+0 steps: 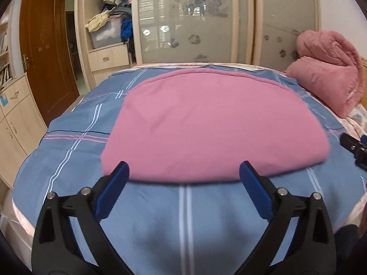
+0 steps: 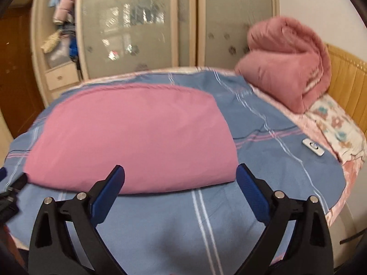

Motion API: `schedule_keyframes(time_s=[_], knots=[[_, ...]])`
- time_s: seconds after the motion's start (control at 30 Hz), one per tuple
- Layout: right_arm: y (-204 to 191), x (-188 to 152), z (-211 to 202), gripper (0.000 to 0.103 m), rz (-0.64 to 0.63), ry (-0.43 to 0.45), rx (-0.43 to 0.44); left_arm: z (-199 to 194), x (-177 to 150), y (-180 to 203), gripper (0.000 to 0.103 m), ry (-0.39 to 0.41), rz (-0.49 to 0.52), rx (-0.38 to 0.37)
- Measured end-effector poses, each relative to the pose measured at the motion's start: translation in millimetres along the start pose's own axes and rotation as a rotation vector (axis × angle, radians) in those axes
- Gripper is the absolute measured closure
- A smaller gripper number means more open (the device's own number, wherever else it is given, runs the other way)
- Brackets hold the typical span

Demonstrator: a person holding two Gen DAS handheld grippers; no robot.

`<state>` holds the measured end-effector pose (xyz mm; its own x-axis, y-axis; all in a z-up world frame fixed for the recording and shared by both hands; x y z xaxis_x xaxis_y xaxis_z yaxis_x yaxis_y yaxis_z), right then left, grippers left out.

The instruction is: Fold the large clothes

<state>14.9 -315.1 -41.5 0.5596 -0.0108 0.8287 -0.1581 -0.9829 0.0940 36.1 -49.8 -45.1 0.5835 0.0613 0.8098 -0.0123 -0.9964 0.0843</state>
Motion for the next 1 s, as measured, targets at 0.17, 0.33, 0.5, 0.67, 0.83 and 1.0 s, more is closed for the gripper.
schedule_keyframes(time_s=[0.17,0.33,0.5,0.67,0.83,1.0], knots=[[-15.0,0.6,-39.1,0.003,-0.035,0.044,-0.035,-47.6,2.3,23.2,0.002,0.063,0.058,0.035],[-11.9,14.5,-83.9,0.001,-0.02,0.112,-0.045,-117.5,20.1,35.2,0.002,0.212,0.077,0.024],[-9.7,20.0,-114.7,0.001,-0.015,0.156,-0.053,-162.2,27.8,41.9,0.002,0.293,0.056,-0.018],[-13.4,18.3,-129.1,0.001,-0.029,0.165,-0.048,-175.3,29.1,45.9,0.002,0.312,0.053,0.003],[-14.9,15.5,-131.0,0.001,-0.033,0.163,-0.046,-178.8,26.7,50.0,0.002,0.311,0.056,-0.002],[-16.2,13.9,-129.8,0.001,-0.035,0.159,-0.043,-175.7,25.7,51.6,0.002,0.299,0.064,-0.005]])
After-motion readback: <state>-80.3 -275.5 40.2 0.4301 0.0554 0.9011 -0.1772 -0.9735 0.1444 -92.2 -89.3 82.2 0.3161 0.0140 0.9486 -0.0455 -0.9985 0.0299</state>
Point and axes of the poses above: each gripper's, at about its wrist camera, not at the fingertips, and z roughly the way its jaws point, y to its right, x to its top, the point moved 4 cm from there along z, roughly the way its jaws point, and after that the axes turned 8 degrees about -z, right-handed, at the moved point
